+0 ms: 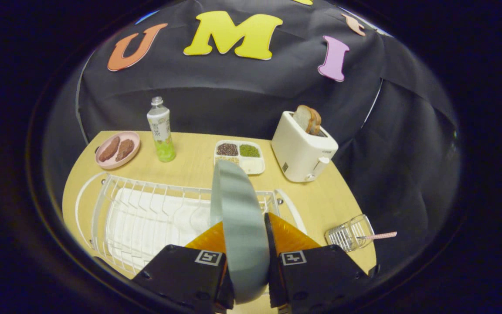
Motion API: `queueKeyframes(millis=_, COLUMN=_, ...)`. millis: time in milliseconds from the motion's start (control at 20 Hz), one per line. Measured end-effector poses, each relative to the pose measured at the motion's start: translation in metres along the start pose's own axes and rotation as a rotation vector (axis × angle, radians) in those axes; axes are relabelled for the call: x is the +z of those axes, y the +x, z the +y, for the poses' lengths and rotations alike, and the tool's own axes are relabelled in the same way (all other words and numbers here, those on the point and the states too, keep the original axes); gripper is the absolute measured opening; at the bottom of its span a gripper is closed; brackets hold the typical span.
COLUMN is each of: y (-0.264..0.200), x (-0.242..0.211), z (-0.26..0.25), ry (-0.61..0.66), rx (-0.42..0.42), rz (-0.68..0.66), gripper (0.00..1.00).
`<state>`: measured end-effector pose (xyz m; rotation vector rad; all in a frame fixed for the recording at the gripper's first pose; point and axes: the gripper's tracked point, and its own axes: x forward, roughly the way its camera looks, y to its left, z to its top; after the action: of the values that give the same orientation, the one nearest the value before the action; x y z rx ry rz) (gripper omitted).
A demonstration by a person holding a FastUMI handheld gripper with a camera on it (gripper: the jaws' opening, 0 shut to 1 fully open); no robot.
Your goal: Take the plate from the dish rack, then take the spoon from the basket and place it into the plate.
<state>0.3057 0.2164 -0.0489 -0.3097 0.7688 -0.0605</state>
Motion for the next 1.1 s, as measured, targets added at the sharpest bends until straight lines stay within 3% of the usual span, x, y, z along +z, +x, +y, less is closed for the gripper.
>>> queueKeyframes(millis=200, y=-0.030, x=0.015, z=-0.005, ry=0.033, rx=0.031, rz=-0.106, gripper=0.35)
queueKeyframes(millis=550, y=-0.113, x=-0.030, z=-0.014, ry=0.111, rx=0.249, rz=-0.149, gripper=0.35)
queueKeyframes(millis=800, y=-0.147, x=-0.107, z=-0.025, ry=0.172, rx=0.375, rz=-0.130, gripper=0.35)
queueKeyframes(millis=1100, y=-0.121, x=-0.204, z=-0.022, ry=0.297, rx=0.487, rz=-0.013, gripper=0.35)
